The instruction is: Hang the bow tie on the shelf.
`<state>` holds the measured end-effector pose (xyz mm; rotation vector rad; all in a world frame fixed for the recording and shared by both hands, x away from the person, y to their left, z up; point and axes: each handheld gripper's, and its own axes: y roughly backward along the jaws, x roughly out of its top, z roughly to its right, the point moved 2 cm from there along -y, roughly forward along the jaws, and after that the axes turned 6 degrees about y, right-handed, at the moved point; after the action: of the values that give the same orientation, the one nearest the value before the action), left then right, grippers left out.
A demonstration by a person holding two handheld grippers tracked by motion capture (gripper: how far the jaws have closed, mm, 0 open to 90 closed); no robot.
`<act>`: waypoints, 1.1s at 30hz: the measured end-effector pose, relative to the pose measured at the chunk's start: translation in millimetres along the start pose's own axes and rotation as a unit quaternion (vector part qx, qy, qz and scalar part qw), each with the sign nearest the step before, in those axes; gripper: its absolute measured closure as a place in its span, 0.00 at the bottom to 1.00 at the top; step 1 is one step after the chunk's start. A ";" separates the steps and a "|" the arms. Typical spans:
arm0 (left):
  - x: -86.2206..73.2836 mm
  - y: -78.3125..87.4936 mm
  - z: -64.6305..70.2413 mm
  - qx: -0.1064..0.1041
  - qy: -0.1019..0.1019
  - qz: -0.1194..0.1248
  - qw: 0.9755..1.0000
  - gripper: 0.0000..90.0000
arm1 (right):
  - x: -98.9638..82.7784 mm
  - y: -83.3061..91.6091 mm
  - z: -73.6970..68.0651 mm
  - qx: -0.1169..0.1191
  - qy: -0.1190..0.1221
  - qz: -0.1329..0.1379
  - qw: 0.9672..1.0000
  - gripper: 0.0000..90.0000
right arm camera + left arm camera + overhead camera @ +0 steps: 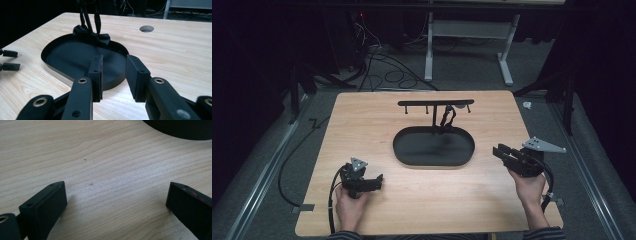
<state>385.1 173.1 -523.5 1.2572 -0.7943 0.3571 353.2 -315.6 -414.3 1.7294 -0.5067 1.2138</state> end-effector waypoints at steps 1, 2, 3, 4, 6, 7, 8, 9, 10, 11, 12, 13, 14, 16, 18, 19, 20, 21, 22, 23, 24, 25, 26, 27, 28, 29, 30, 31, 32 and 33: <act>0.0 0.0 0.0 0.000 0.000 0.000 1.000 0.04 | 0.0 0.0 0.0 0.000 0.000 0.000 1.000 0.77; 0.0 0.0 0.0 0.000 0.000 0.000 1.000 0.04 | -3.1 -0.4 -0.2 0.002 -0.005 -0.002 1.000 0.77; 0.0 0.0 0.0 0.000 0.000 0.000 1.000 0.04 | -3.1 -0.4 -0.2 0.002 -0.005 -0.002 1.000 0.77; 0.0 0.0 0.0 0.000 0.000 0.000 1.000 0.04 | -4.6 -0.7 0.0 0.002 -0.004 -0.003 1.000 0.77; 0.0 0.0 0.0 0.000 0.000 0.000 1.000 0.04 | -9.2 -1.4 -0.4 0.003 -0.007 -0.007 1.000 0.77; 0.0 0.0 0.0 0.000 0.000 0.000 1.000 0.04 | -9.2 -1.4 -0.4 0.003 -0.007 -0.007 1.000 0.77; 0.0 0.0 0.0 0.000 0.000 0.000 1.000 0.04 | -11.7 -1.6 -0.7 0.004 -0.009 -0.008 1.000 0.77; 0.0 0.1 0.1 -0.001 -0.001 0.000 1.000 0.04 | -11.7 -1.6 -0.7 0.004 -0.009 -0.008 1.000 0.77; -0.1 0.1 0.1 -0.001 -0.001 0.001 1.000 0.05 | -13.9 -1.7 -0.9 0.003 -0.011 -0.009 1.000 0.77; 0.0 0.1 0.1 -0.001 -0.001 0.001 1.000 0.05 | -13.9 -1.7 -0.9 0.003 -0.011 -0.009 1.000 0.77; 0.0 0.1 0.1 -0.001 -0.001 0.001 1.000 0.05 | -15.9 -2.1 -1.1 0.004 -0.012 -0.010 1.000 0.77; 0.0 0.2 0.1 -0.001 -0.001 0.001 1.000 0.05 | -15.9 -2.1 -1.1 0.004 -0.012 -0.010 1.000 0.77; 0.0 0.1 0.1 -0.001 -0.001 0.001 1.000 0.05 | -16.8 -2.5 -1.5 0.004 -0.015 -0.011 1.000 0.77; 0.0 0.1 0.1 -0.001 -0.001 0.001 1.000 0.05 | -18.6 -3.5 -2.2 0.005 -0.015 -0.014 1.000 0.77; 0.0 0.1 0.1 -0.001 -0.001 0.001 1.000 0.05 | -20.0 -4.1 -2.7 0.006 -0.015 -0.016 1.000 0.77; 0.0 0.1 0.1 -0.001 -0.001 0.001 1.000 0.05 | -20.8 -4.5 -2.7 0.006 -0.015 -0.017 1.000 0.77; 0.0 0.1 0.1 -0.001 -0.001 0.001 1.000 0.05 | -21.6 -4.9 -3.1 0.006 -0.017 -0.018 1.000 0.77; 0.0 0.1 0.1 -0.001 -0.001 0.001 1.000 0.05 | -22.6 -5.3 -2.9 0.006 -0.016 -0.019 1.000 0.77; 0.0 0.1 0.1 -0.001 -0.001 0.001 1.000 0.05 | -24.4 -5.9 -3.4 0.008 -0.021 -0.021 1.000 0.78; 0.0 0.1 0.1 -0.001 -0.001 0.001 1.000 0.05 | -24.4 -5.9 -3.4 0.008 -0.021 -0.021 1.000 0.78; 0.0 0.1 0.1 -0.001 -0.001 0.001 1.000 0.05 | -25.2 -6.2 -3.6 0.009 -0.022 -0.020 1.000 0.77; 0.0 0.2 0.1 -0.001 -0.001 0.001 1.000 0.05 | -25.9 -6.4 -4.2 0.009 -0.022 -0.021 0.999 0.77; 0.0 0.1 0.1 -0.001 -0.001 0.001 1.000 0.05 | -26.6 -6.3 -5.1 0.009 -0.024 -0.020 0.999 0.78; 0.0 0.1 0.1 -0.001 -0.001 0.001 1.000 0.05 | -27.3 -6.4 -5.9 0.011 -0.024 -0.019 0.999 0.77; 0.0 0.1 0.1 -0.001 -0.001 0.001 1.000 0.05 | -28.0 -6.5 -6.9 0.012 -0.027 -0.018 0.999 0.77; 0.0 0.1 0.1 -0.001 -0.001 0.001 1.000 0.05 | -29.0 -7.0 -7.1 0.013 -0.026 -0.017 0.999 0.77; 0.0 0.2 0.1 -0.001 -0.001 0.001 1.000 0.05 | -30.4 -7.6 -8.1 0.015 -0.031 -0.020 0.999 0.77; 0.0 0.2 0.1 -0.001 -0.001 0.001 1.000 0.05 | -31.5 -8.5 -8.0 0.015 -0.029 -0.020 0.999 0.77; 0.0 0.1 0.1 -0.001 -0.001 0.001 1.000 0.05 | -32.7 -9.2 -8.5 0.016 -0.030 -0.021 0.999 0.77; 0.0 0.1 0.1 -0.001 -0.001 0.001 1.000 0.05 | -33.9 -9.8 -8.7 0.016 -0.030 -0.022 0.999 0.77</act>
<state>385.0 173.1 -523.4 1.2552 -0.7973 0.3560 341.7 -309.2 -448.2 1.8000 -0.4848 1.1467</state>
